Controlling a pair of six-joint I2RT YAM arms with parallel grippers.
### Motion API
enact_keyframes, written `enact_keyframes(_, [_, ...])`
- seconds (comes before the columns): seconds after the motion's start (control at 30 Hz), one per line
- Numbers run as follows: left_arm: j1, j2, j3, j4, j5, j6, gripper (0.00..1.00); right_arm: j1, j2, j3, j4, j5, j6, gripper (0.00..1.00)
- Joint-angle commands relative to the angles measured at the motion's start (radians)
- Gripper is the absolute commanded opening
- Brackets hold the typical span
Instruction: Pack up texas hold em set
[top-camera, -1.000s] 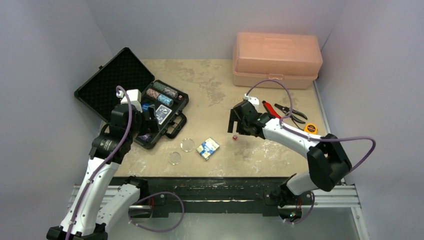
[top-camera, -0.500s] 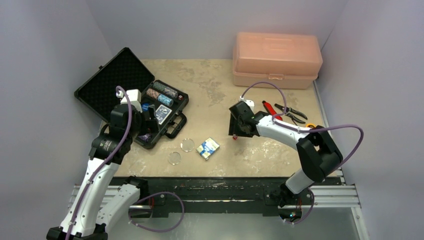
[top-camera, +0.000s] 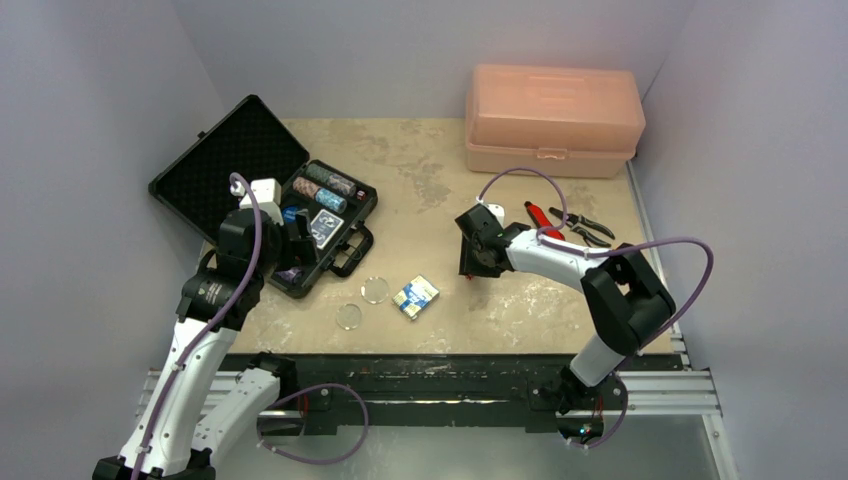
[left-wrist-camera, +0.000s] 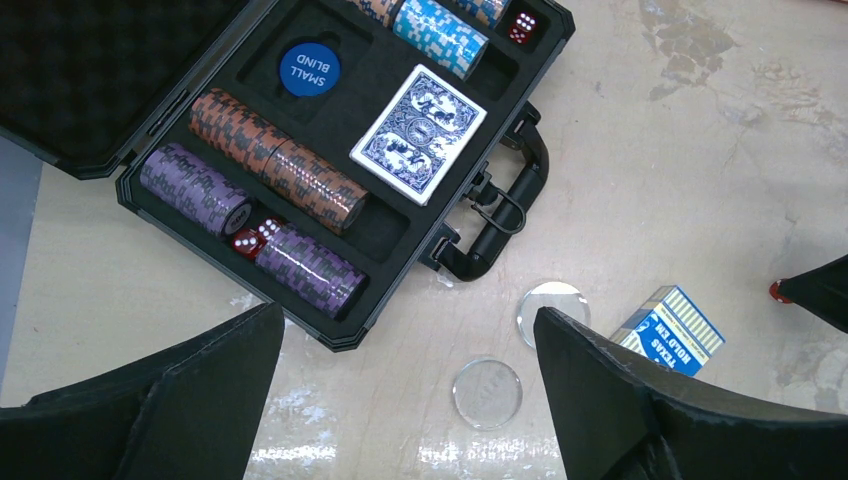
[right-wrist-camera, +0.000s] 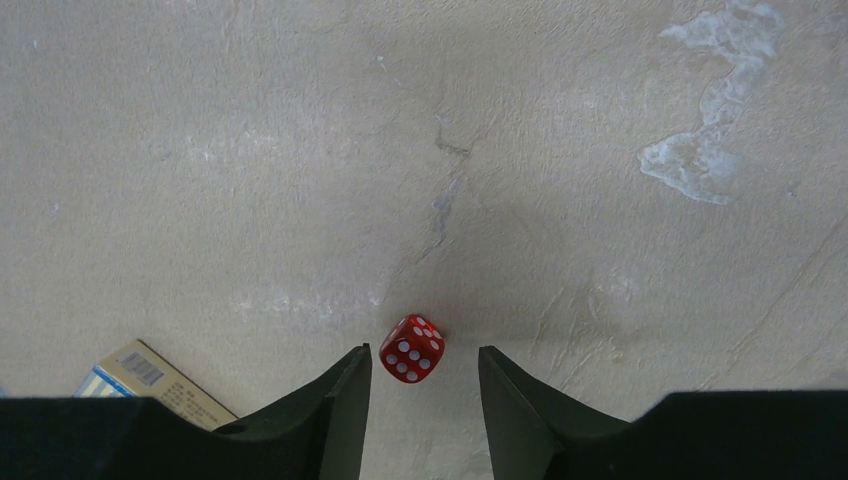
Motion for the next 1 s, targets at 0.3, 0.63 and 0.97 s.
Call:
enact_keyframes(0.3, [-0.004, -0.013, 0.0, 0.038, 0.016, 0.017, 0.96, -0.004, 0.023, 0.038, 0.026, -0.004, 0.0, 0.42])
enact_keyframes(0.63, [-0.004, -0.012, 0.0, 0.04, 0.018, 0.017, 0.96, -0.004, 0.045, 0.042, 0.04, -0.005, -0.005, 0.39])
enact_keyframes(0.97, [-0.004, -0.01, 0.0, 0.04, 0.015, 0.018, 0.96, -0.004, 0.051, 0.045, 0.042, -0.007, -0.014, 0.29])
